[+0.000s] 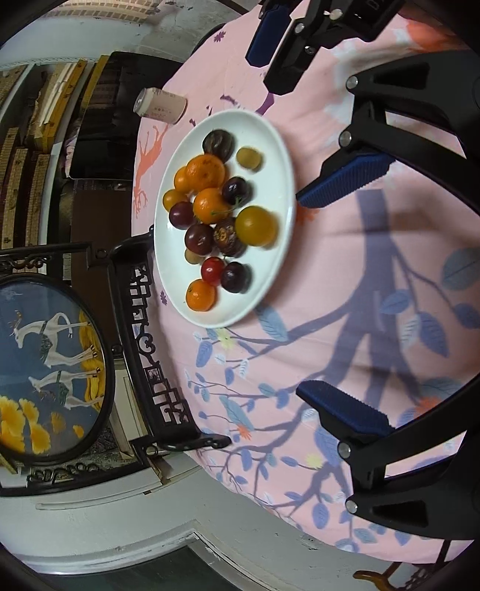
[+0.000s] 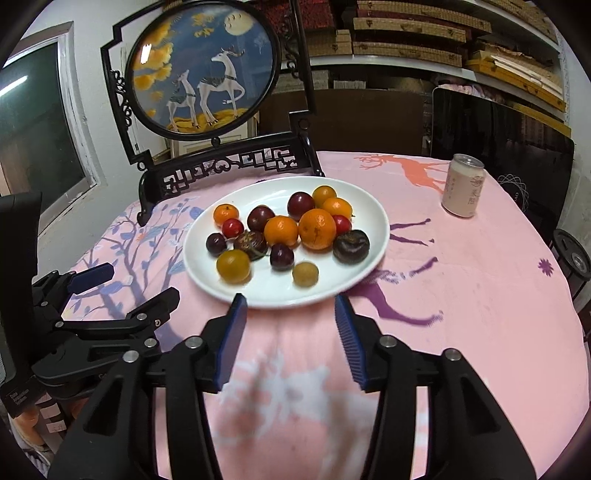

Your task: Organize fruits

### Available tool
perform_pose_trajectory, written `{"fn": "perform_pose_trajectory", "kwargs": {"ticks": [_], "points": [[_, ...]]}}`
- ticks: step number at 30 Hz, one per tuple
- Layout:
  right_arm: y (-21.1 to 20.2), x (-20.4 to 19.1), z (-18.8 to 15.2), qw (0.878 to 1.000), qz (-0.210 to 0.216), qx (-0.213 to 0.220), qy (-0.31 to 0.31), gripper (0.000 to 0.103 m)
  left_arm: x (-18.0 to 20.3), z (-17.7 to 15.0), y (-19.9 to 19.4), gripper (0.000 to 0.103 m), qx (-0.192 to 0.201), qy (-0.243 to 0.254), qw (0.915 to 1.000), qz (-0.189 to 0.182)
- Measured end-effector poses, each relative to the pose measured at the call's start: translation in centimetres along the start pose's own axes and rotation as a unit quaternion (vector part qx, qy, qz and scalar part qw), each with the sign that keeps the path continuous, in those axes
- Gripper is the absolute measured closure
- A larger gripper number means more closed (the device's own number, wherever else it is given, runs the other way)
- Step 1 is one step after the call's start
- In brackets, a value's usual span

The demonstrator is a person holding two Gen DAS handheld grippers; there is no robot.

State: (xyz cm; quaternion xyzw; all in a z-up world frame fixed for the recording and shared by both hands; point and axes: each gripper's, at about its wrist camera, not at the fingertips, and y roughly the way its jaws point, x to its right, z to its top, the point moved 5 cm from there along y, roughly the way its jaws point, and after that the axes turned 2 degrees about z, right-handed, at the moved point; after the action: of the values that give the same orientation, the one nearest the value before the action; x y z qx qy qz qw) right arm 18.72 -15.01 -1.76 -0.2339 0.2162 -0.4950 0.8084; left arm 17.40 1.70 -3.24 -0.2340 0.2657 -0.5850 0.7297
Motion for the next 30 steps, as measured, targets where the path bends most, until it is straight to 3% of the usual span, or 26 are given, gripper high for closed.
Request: {"fn": "perform_pose_trajectory", "kwargs": {"ticks": [12, 18, 30], "points": [[-3.8, 0.4, -3.9, 0.999, -0.021, 0.023, 0.012, 0.043, 1.5, -3.3, -4.5, 0.002, 0.029, 0.029, 0.9991, -0.006], [-4.4, 1.0, -5.9, 0.999, -0.021, 0.012, 0.026, 0.037, 1.6, -5.0, -4.4, 0.002, 0.012, 0.028, 0.9995, -0.01], [-4.0, 0.6, -8.5, 0.999, -0.02, -0.014, 0.022, 0.037, 2.5, -5.8, -4.5, 0.002, 0.008, 0.04, 0.9991, -0.014]]}}
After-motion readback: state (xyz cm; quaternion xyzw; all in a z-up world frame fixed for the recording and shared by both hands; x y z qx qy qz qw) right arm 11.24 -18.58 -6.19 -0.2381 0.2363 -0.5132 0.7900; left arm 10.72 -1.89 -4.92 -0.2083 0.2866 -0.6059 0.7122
